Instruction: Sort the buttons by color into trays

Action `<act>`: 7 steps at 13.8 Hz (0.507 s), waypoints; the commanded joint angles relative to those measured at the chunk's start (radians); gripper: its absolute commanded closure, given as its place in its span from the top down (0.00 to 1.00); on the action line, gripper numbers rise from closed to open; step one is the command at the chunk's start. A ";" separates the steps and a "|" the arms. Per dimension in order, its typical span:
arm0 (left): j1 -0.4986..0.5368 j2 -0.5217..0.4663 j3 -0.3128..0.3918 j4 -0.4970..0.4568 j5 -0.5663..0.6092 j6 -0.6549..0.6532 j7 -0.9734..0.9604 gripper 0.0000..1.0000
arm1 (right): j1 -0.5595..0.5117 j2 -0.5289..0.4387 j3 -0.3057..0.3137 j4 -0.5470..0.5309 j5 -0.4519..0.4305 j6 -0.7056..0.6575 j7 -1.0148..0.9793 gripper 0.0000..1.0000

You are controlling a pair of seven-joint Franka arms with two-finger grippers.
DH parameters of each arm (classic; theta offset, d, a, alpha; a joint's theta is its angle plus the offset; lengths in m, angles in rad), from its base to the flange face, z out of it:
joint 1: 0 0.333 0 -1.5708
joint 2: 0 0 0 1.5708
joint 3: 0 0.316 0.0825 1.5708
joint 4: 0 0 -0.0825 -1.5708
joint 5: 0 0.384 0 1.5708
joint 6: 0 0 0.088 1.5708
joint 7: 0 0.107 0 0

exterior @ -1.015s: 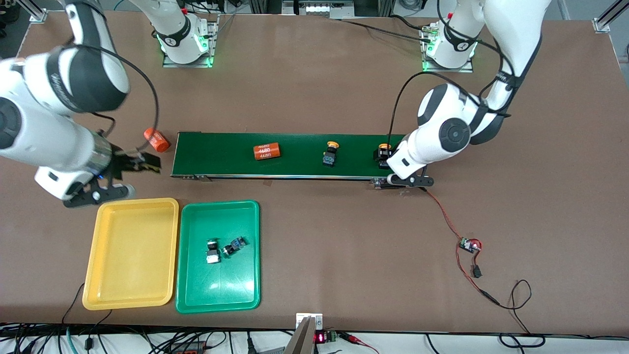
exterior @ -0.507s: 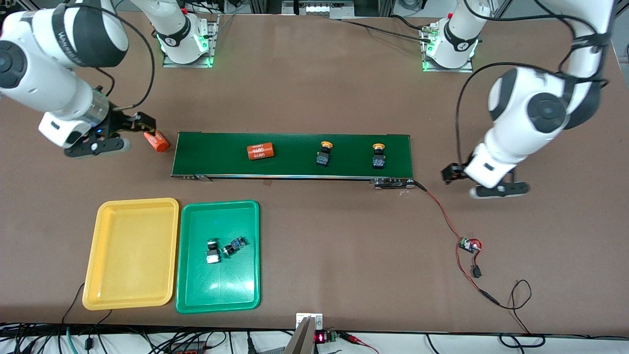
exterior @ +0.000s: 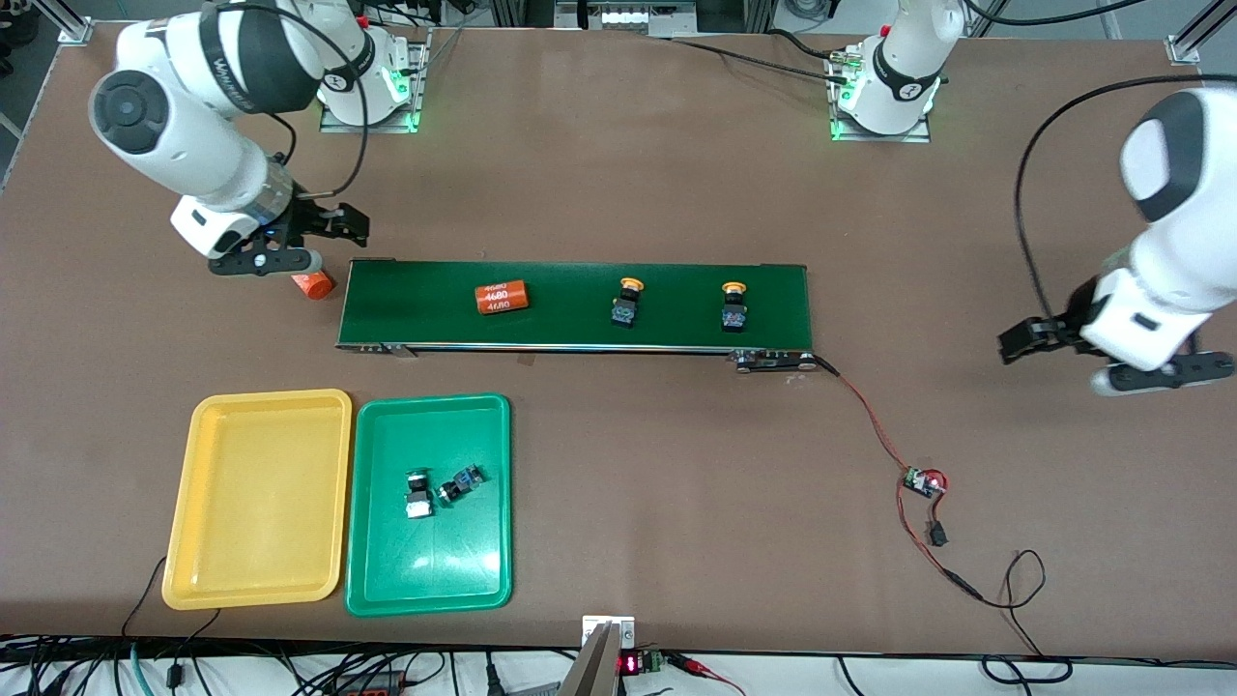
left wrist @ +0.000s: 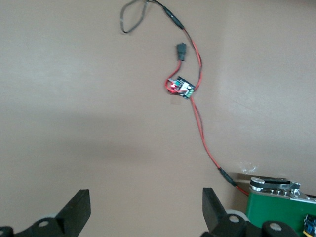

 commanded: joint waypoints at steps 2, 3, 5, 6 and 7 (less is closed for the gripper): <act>0.053 0.025 -0.034 0.179 0.011 -0.206 0.030 1.00 | 0.028 0.030 0.012 -0.019 0.014 0.082 0.060 1.00; 0.072 0.024 -0.037 0.187 0.009 -0.235 0.039 1.00 | 0.047 0.039 0.012 -0.019 0.014 0.102 0.086 1.00; 0.101 0.019 -0.038 0.190 -0.017 -0.237 0.120 1.00 | 0.087 0.069 0.012 -0.019 0.014 0.143 0.157 1.00; 0.100 0.017 -0.037 0.190 -0.034 -0.239 0.125 1.00 | 0.105 0.083 0.012 -0.019 0.013 0.163 0.195 1.00; 0.090 0.005 -0.037 0.190 -0.034 -0.239 0.115 1.00 | 0.116 0.102 0.012 -0.019 0.013 0.186 0.209 1.00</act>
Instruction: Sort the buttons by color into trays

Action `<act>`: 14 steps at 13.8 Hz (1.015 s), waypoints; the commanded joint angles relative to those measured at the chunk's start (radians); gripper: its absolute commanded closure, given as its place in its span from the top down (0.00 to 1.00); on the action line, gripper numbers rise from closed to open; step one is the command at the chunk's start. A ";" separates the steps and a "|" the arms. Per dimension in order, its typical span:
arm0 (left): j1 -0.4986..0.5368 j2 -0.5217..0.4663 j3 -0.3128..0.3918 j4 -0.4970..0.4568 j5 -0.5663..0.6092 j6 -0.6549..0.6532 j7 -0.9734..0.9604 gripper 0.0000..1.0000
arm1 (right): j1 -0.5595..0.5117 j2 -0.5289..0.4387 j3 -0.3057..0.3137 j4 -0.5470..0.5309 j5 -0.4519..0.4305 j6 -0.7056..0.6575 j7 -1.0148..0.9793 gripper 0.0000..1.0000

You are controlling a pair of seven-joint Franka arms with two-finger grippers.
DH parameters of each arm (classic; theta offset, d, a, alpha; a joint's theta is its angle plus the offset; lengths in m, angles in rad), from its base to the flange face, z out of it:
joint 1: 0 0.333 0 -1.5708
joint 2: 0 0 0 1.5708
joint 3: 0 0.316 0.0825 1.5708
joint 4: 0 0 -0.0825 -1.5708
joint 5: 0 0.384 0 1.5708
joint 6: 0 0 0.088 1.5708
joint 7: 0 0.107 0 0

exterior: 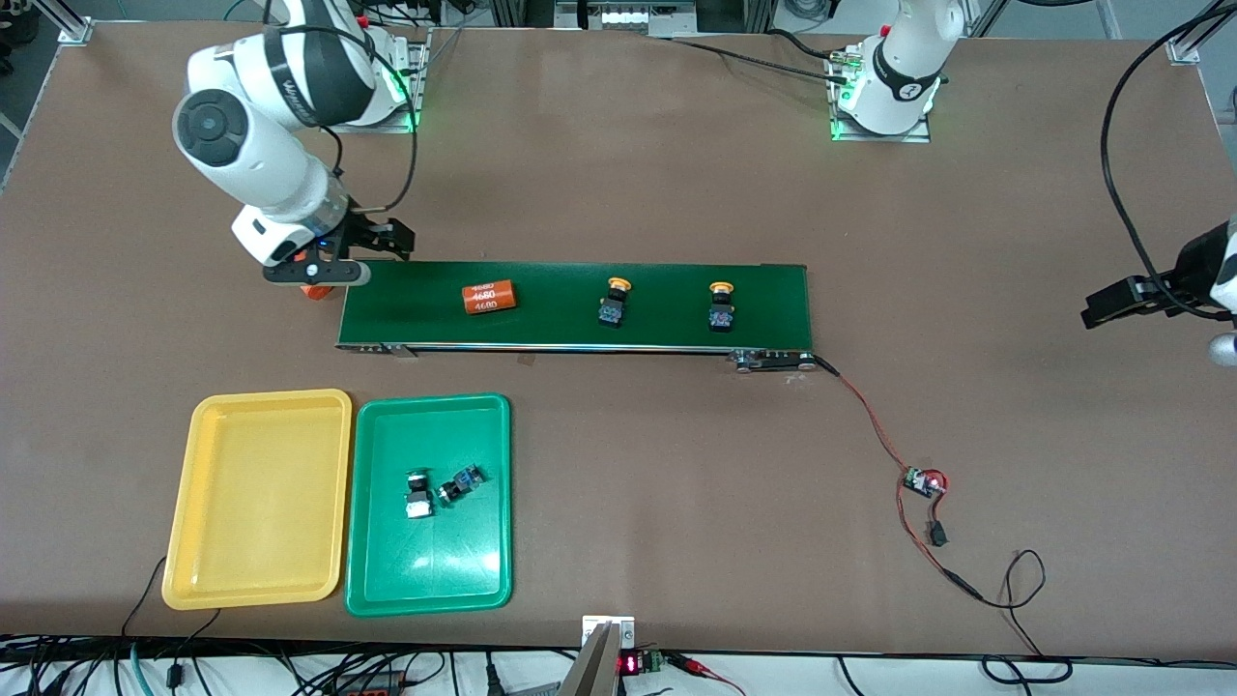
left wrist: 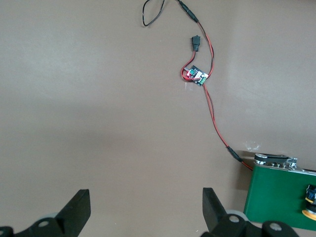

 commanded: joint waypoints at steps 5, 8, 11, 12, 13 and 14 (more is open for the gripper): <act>-0.003 -0.024 -0.035 0.014 -0.018 -0.055 0.018 1.00 | 0.093 0.106 -0.001 -0.003 0.010 0.138 0.135 1.00; 0.009 -0.023 -0.028 0.013 -0.009 -0.070 0.005 1.00 | 0.121 0.145 -0.001 0.000 0.010 0.146 0.220 1.00; 0.004 -0.020 -0.037 0.025 -0.004 -0.110 -0.017 1.00 | 0.130 0.148 -0.001 0.009 0.009 0.146 0.242 1.00; 0.006 -0.018 -0.037 0.028 -0.009 -0.104 -0.005 1.00 | 0.141 0.151 -0.001 0.018 0.010 0.146 0.247 1.00; 0.012 -0.020 -0.037 0.029 -0.019 -0.089 0.006 1.00 | 0.147 0.159 -0.001 0.023 0.010 0.147 0.259 1.00; 0.012 -0.023 -0.031 0.032 -0.041 -0.077 0.014 1.00 | 0.153 0.178 -0.001 0.043 0.010 0.146 0.285 1.00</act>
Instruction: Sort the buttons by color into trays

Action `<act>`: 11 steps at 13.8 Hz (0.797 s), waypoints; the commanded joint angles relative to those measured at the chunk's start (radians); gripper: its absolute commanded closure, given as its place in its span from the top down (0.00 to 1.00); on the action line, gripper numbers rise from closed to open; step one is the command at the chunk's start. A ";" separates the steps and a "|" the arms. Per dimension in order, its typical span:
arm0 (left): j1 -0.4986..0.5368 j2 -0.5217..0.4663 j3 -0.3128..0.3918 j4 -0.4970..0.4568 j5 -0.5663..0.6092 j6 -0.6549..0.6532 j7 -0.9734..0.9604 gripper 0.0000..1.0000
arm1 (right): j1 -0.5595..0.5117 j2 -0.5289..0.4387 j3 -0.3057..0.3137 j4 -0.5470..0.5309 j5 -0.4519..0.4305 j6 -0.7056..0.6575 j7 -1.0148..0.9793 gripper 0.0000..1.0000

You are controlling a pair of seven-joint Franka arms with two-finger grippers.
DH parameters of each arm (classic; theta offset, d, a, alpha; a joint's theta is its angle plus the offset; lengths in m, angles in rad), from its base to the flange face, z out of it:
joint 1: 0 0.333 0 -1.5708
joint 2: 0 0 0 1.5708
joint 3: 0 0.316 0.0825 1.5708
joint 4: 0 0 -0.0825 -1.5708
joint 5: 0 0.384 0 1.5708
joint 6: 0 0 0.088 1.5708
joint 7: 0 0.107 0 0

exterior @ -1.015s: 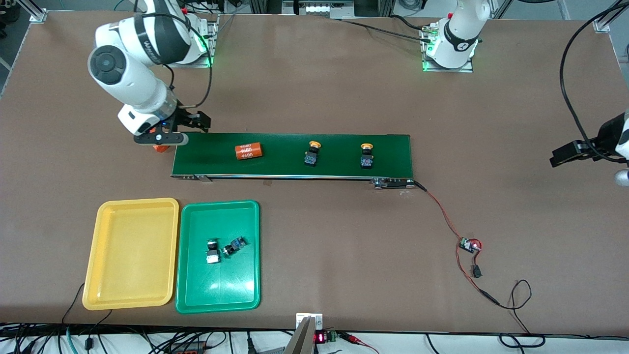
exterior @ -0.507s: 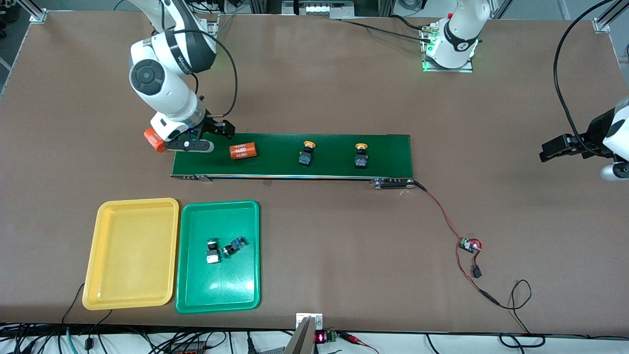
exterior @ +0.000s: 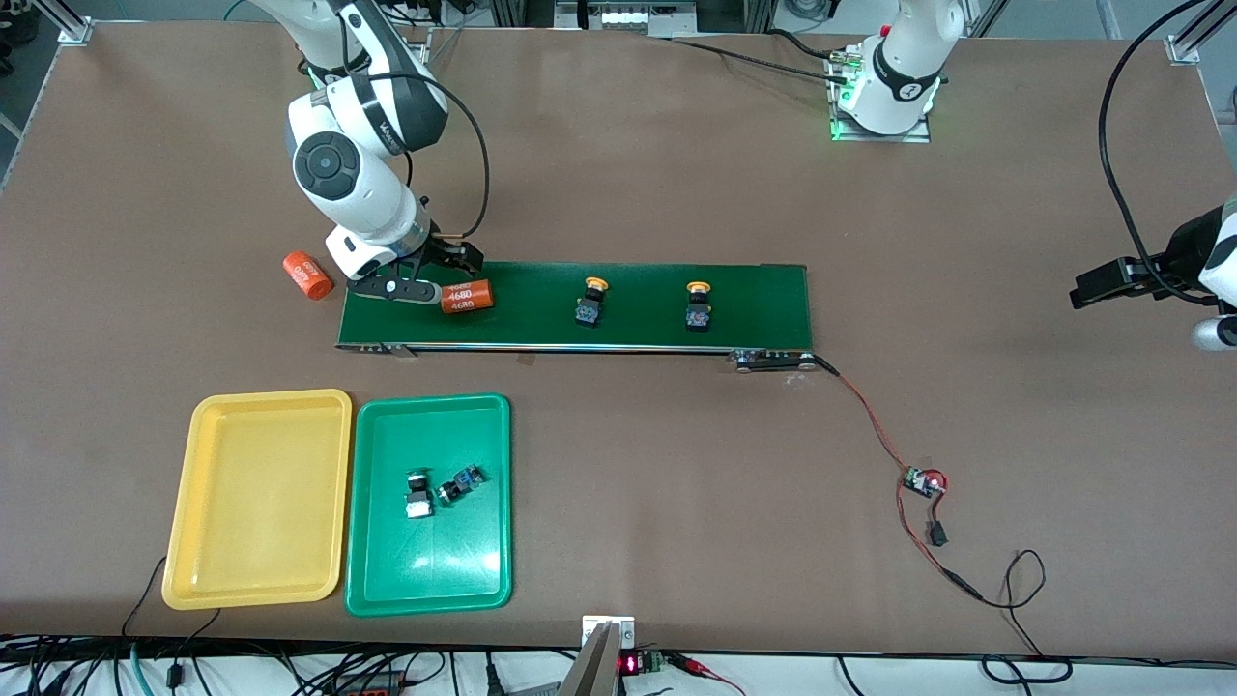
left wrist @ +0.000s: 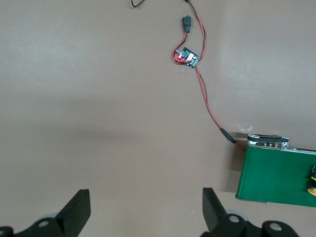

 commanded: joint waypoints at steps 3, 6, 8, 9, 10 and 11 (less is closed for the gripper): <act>0.013 -0.032 0.000 0.045 -0.042 0.001 0.017 1.00 | 0.053 0.068 -0.002 0.065 0.006 0.007 0.079 1.00; 0.014 -0.059 -0.002 0.020 -0.041 -0.007 0.020 1.00 | 0.093 0.120 -0.002 0.112 -0.049 0.013 0.115 1.00; 0.014 -0.058 0.000 0.006 -0.041 -0.008 0.056 1.00 | 0.103 0.160 -0.002 0.154 -0.099 0.013 0.113 1.00; 0.014 -0.058 0.001 -0.003 -0.041 -0.007 0.063 1.00 | 0.121 0.171 -0.002 0.174 -0.100 0.013 0.109 1.00; 0.014 -0.058 0.004 -0.004 -0.041 -0.008 0.066 1.00 | 0.126 0.185 -0.002 0.188 -0.117 0.013 0.107 1.00; 0.014 -0.059 0.003 -0.003 -0.041 -0.008 0.066 1.00 | 0.126 0.202 -0.002 0.203 -0.132 0.012 0.106 1.00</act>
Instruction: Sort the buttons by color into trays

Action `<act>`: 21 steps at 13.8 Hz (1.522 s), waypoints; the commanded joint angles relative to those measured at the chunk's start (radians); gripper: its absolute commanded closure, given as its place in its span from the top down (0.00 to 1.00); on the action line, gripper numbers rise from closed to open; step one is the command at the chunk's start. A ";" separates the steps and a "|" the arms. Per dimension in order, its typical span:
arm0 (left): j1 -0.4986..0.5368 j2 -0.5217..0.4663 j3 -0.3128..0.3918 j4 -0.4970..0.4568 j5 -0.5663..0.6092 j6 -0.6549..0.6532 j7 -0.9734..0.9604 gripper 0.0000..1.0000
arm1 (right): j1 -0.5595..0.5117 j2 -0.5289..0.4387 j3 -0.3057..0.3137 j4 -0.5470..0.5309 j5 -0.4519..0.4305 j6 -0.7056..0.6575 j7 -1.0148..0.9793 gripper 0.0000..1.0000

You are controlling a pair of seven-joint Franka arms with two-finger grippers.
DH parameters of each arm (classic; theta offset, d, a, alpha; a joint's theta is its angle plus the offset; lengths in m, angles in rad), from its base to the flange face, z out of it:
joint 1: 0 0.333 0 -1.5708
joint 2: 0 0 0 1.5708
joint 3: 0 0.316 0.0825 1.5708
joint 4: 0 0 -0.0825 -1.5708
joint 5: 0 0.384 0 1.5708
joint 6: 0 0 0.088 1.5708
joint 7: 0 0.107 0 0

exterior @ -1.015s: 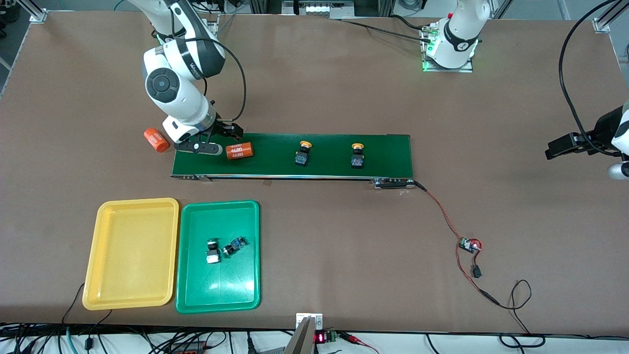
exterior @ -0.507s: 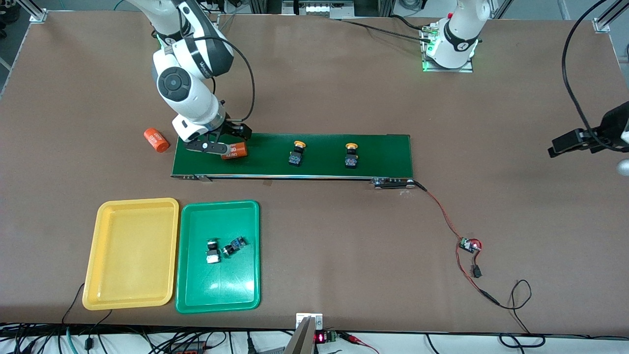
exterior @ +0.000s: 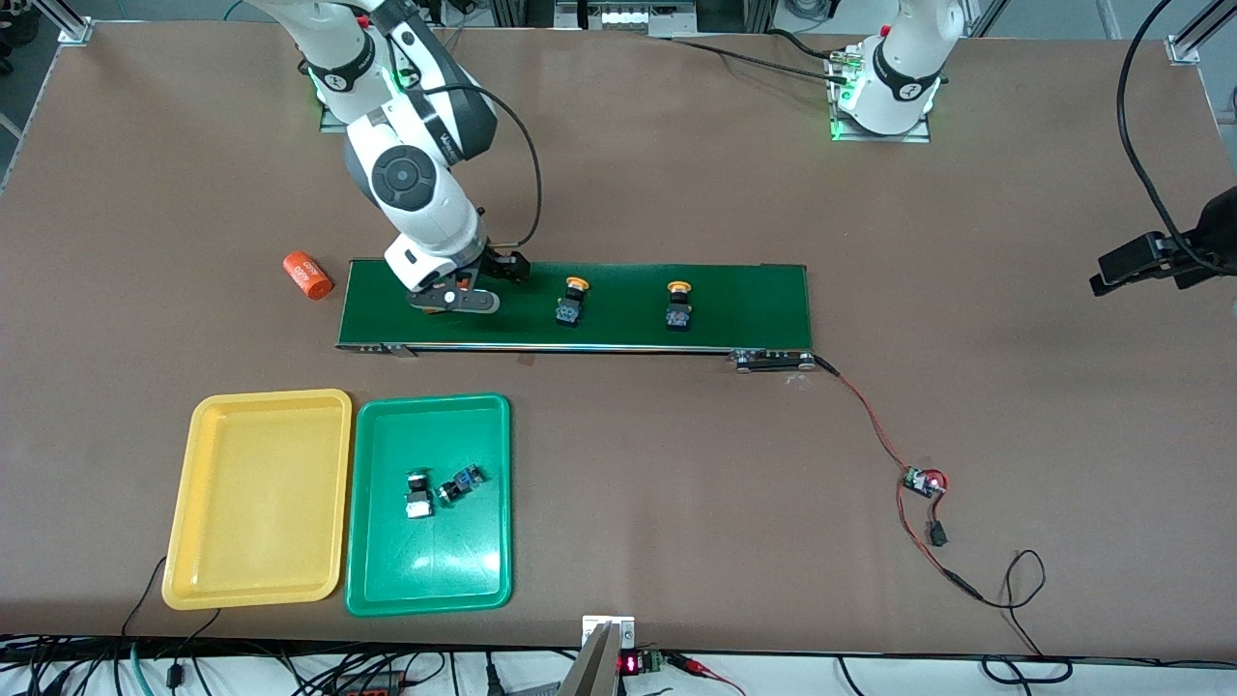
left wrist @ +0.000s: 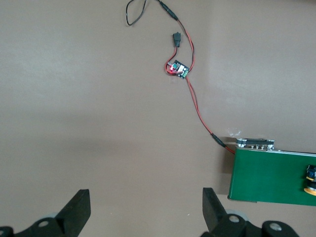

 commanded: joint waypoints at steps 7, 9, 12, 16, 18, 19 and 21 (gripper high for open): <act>0.009 -0.074 -0.001 -0.022 -0.004 -0.065 0.037 1.00 | 0.025 0.065 -0.002 0.083 -0.033 -0.006 0.023 1.00; 0.009 -0.071 0.000 -0.022 -0.004 -0.058 0.037 1.00 | 0.023 0.073 -0.002 0.094 -0.030 -0.005 0.023 1.00; 0.010 -0.063 0.002 -0.022 -0.005 -0.057 0.037 1.00 | 0.025 0.109 -0.002 0.129 -0.025 -0.005 0.026 1.00; 0.013 -0.063 0.007 -0.019 -0.004 -0.062 0.036 1.00 | 0.031 0.155 -0.002 0.174 -0.025 -0.005 0.065 1.00; 0.036 -0.063 0.007 -0.019 -0.004 -0.070 0.036 1.00 | 0.034 0.182 -0.002 0.189 -0.026 -0.003 0.065 1.00; 0.038 -0.063 0.007 -0.021 -0.004 -0.070 0.036 1.00 | 0.049 0.191 -0.002 0.194 -0.031 -0.002 0.063 0.92; 0.038 -0.062 0.007 -0.021 -0.004 -0.071 0.036 1.00 | 0.062 0.211 -0.002 0.206 -0.037 0.006 0.062 0.76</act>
